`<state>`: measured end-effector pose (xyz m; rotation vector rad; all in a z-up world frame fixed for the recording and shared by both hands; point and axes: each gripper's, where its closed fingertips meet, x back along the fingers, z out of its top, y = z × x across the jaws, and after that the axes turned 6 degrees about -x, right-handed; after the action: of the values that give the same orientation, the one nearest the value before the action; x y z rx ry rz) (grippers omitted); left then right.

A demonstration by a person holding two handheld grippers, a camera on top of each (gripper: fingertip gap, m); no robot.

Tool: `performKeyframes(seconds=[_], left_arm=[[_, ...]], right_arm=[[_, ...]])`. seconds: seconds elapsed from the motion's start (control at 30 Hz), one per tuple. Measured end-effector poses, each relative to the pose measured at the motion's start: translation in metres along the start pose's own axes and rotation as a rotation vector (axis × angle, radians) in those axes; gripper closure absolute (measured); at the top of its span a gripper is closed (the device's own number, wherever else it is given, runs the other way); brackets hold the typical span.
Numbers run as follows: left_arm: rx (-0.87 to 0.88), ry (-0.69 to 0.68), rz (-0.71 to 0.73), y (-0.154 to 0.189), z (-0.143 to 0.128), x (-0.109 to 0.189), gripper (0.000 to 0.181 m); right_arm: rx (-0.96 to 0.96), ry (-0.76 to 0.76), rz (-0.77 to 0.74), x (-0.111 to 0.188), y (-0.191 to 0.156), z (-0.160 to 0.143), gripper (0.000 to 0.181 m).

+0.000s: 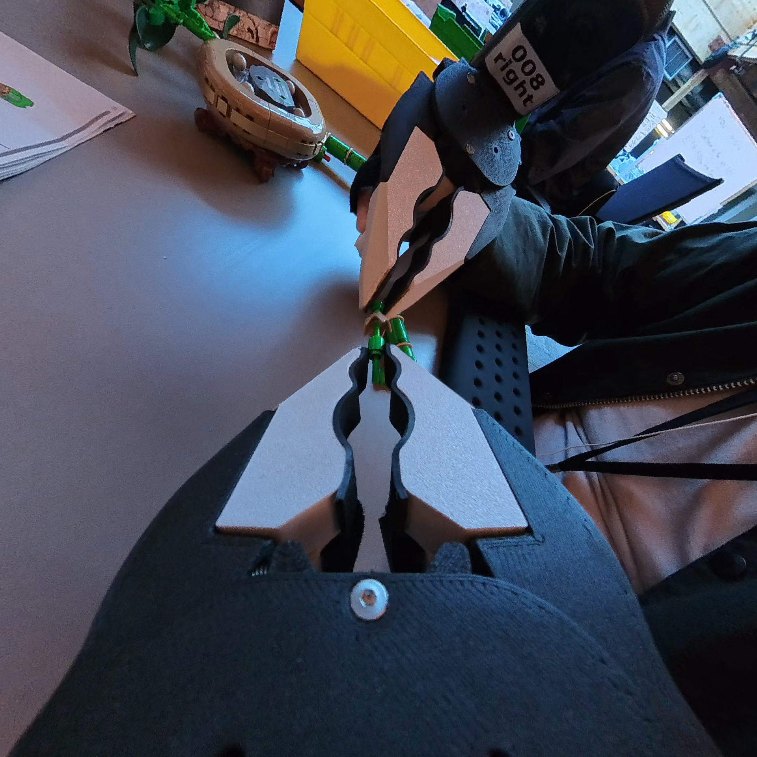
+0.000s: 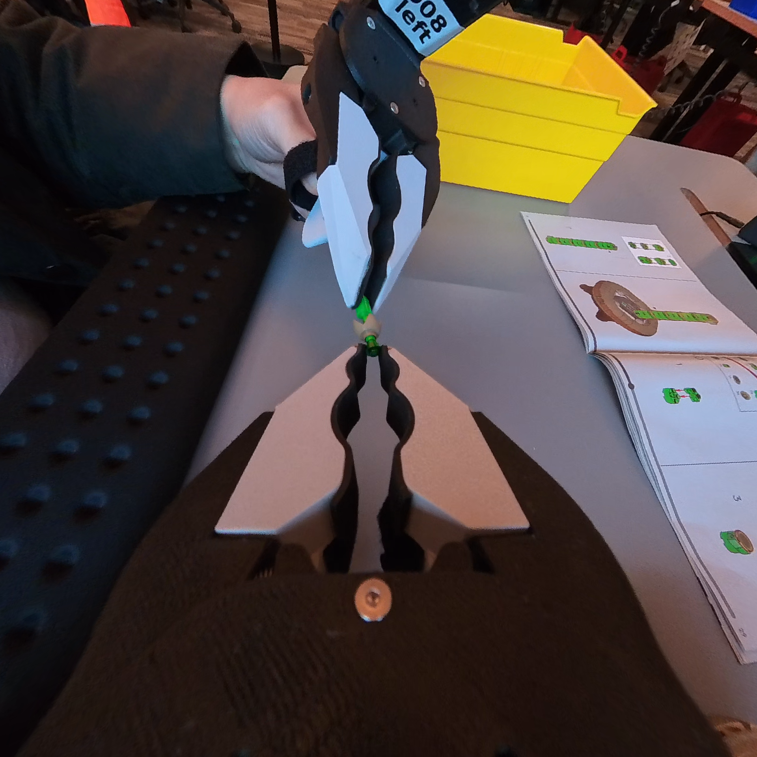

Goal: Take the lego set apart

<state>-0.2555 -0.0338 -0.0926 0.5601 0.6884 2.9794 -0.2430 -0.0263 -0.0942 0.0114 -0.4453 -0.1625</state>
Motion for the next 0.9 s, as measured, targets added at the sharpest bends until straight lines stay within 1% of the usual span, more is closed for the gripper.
performKeyframes(seconds=[0.03, 0.07, 0.1, 0.13, 0.2, 0.27, 0.3, 0.4, 0.47, 0.53, 0.63, 0.73, 0.8, 0.87, 0.9], left_arm=[[0.001, -0.001, 0.002, 0.0, 0.0, 0.001, 0.175], [0.005, -0.021, 0.028, -0.005, -0.004, 0.004, 0.175], [-0.001, -0.052, 0.091, -0.015, -0.011, 0.012, 0.176], [-0.006, -0.043, 0.13, -0.022, -0.014, 0.023, 0.176], [0.024, 0.028, 0.114, -0.02, -0.011, 0.044, 0.176], [0.016, 0.066, 0.11, -0.017, -0.011, 0.056, 0.176], [0.012, 0.075, 0.111, -0.016, -0.012, 0.057, 0.176], [0.018, 0.05, 0.078, -0.012, -0.015, 0.047, 0.176], [0.005, 0.021, 0.081, -0.011, -0.016, 0.039, 0.175], [-0.004, 0.002, 0.091, -0.012, -0.017, 0.033, 0.175], [0.004, -0.024, 0.084, -0.011, -0.022, 0.025, 0.175], [0.006, -0.034, 0.092, -0.011, -0.024, 0.022, 0.175], [0.001, -0.048, 0.097, -0.011, -0.025, 0.019, 0.175], [-0.008, -0.059, 0.086, -0.008, -0.025, 0.014, 0.176], [-0.014, -0.069, 0.085, -0.007, -0.026, 0.011, 0.176]], right_arm=[[-0.005, -0.001, -0.001, 0.001, 0.001, 0.0, 0.176], [-0.011, -0.02, -0.034, 0.003, 0.007, -0.004, 0.176], [-0.002, -0.045, -0.077, 0.009, 0.016, -0.011, 0.176], [-0.021, -0.019, -0.099, 0.018, 0.024, -0.011, 0.176], [-0.114, 0.06, -0.078, 0.03, 0.031, -0.001, 0.176], [-0.167, 0.056, -0.041, 0.027, 0.03, -0.002, 0.176], [-0.156, 0.04, -0.025, 0.02, 0.026, -0.006, 0.175], [-0.071, -0.079, 0.008, -0.003, 0.009, -0.022, 0.175], [-0.027, -0.147, 0.02, -0.014, 0.001, -0.032, 0.174], [-0.025, -0.197, 0.033, -0.02, -0.002, -0.041, 0.168], [-0.047, -0.242, 0.042, -0.02, -0.001, -0.052, 0.157], [-0.082, -0.204, 0.037, -0.012, 0.005, -0.047, 0.154], [-0.092, -0.115, 0.031, -0.004, 0.007, -0.029, 0.154], [-0.065, -0.033, 0.051, -0.003, -0.001, -0.011, 0.151], [-0.038, -0.017, 0.06, -0.005, -0.007, -0.005, 0.15]])
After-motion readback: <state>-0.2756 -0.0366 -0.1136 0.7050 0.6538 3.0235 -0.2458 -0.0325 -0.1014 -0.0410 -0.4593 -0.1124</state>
